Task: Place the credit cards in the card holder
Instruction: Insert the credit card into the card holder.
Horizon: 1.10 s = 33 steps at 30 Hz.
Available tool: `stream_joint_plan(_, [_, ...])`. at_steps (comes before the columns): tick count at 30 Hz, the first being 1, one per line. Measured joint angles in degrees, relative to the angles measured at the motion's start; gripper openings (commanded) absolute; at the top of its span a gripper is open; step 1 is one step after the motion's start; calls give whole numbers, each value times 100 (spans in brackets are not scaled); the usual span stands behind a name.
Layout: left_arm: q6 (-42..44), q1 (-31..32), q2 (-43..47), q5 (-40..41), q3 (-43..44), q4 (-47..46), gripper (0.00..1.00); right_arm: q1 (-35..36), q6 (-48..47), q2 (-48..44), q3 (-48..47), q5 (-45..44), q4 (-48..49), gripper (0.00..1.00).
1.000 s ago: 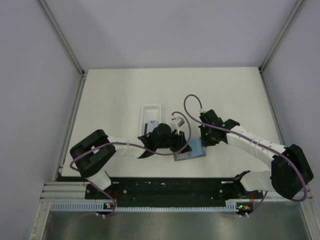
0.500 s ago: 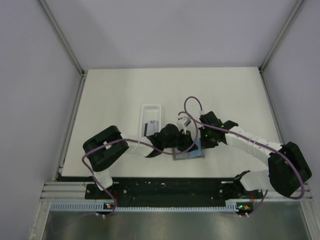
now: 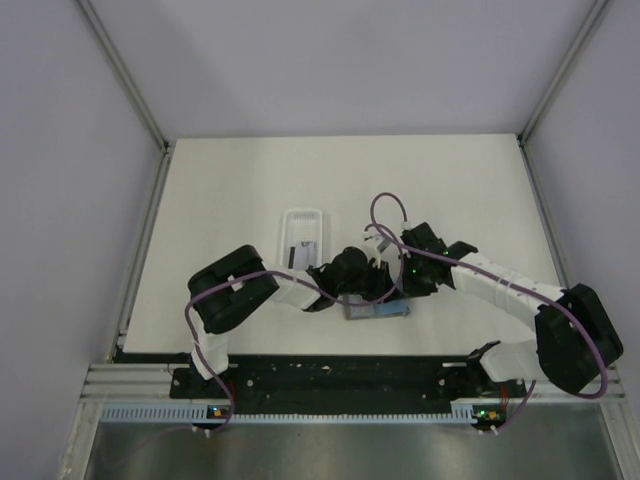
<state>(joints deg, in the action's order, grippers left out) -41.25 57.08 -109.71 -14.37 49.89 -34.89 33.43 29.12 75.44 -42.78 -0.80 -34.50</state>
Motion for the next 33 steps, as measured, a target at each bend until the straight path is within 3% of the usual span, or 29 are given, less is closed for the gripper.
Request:
stream_joint_plan(6, [-33,2,-179,-22,87,9,0,-24,4,-2,4,37,15,0])
stream_joint_plan(17, [-4,4,-175,140,76,247,0,-24,4,-2,4,46,20,0])
stream_joint_plan(33, [-85,-39,422,382,-605,494,0,-59,9,-50,74,61,98,0])
